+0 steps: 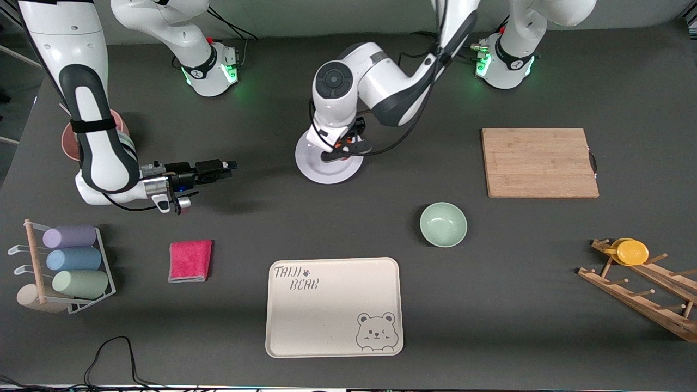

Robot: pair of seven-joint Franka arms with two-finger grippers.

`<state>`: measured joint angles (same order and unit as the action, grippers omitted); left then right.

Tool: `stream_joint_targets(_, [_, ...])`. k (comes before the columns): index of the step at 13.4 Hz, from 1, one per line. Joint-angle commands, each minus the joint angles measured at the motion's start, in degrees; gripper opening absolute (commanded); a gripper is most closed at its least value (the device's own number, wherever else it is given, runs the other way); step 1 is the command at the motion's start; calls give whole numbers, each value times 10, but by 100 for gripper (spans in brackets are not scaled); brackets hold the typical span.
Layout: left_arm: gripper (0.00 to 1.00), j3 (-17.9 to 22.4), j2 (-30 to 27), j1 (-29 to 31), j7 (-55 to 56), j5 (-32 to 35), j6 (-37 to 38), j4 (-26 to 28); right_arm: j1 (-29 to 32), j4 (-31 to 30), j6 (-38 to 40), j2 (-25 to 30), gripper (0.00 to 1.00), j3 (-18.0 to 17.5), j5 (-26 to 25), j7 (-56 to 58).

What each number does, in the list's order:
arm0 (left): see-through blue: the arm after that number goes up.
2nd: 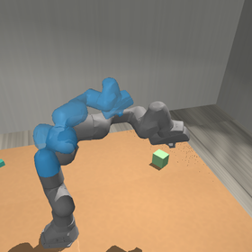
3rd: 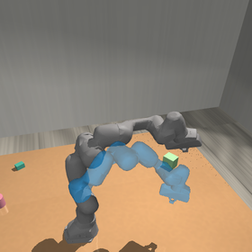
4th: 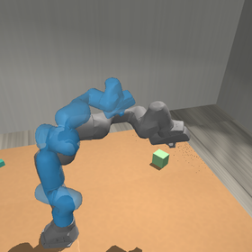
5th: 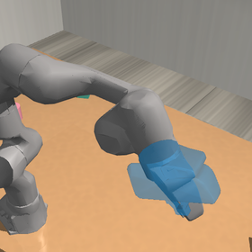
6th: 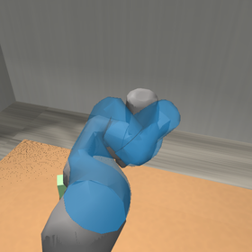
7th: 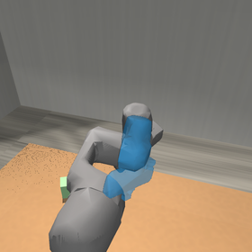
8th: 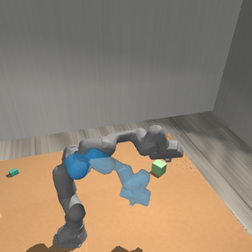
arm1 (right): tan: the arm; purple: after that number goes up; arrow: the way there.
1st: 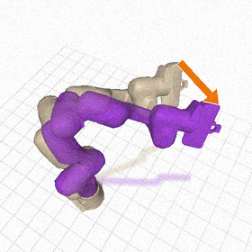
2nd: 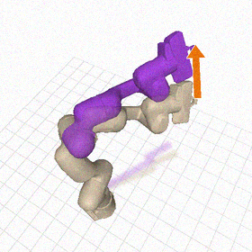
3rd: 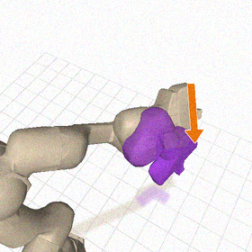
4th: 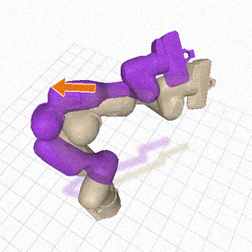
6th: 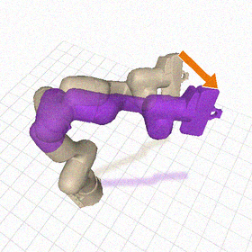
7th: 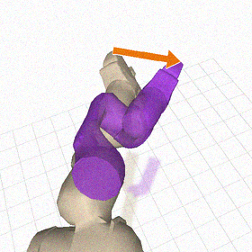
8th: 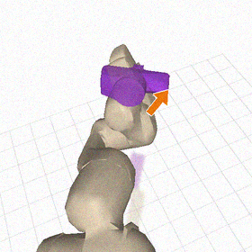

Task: Place orange and plate with both arms
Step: 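Lower the orange onto the white plate and open the left gripper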

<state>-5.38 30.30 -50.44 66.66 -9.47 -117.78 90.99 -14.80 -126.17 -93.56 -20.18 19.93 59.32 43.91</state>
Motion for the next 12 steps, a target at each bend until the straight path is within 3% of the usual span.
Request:
stream_joint_targets(1, [0, 13, 47, -39, 33, 17, -39, -14, -6, -13, -6, -12, 100, 5, 3, 35])
stream_joint_targets(4, [0, 13, 88, -59, 51, 32, -83, -14, -7, -14, -7, -19, 100, 5, 13, 50])
stream_joint_targets(10, [0, 13, 101, -70, 56, 33, -98, -14, -22, -27, -17, -42, 100, 5, 53, 92])
stream_joint_targets(11, [57, 13, 101, -69, 57, 32, -98, -14, -37, -30, -22, -41, 100, 5, 63, 92])
stream_joint_targets(12, [100, 13, 100, -69, 59, 33, -98, -14, -42, -39, -35, -40, 100, 5, 72, 92])
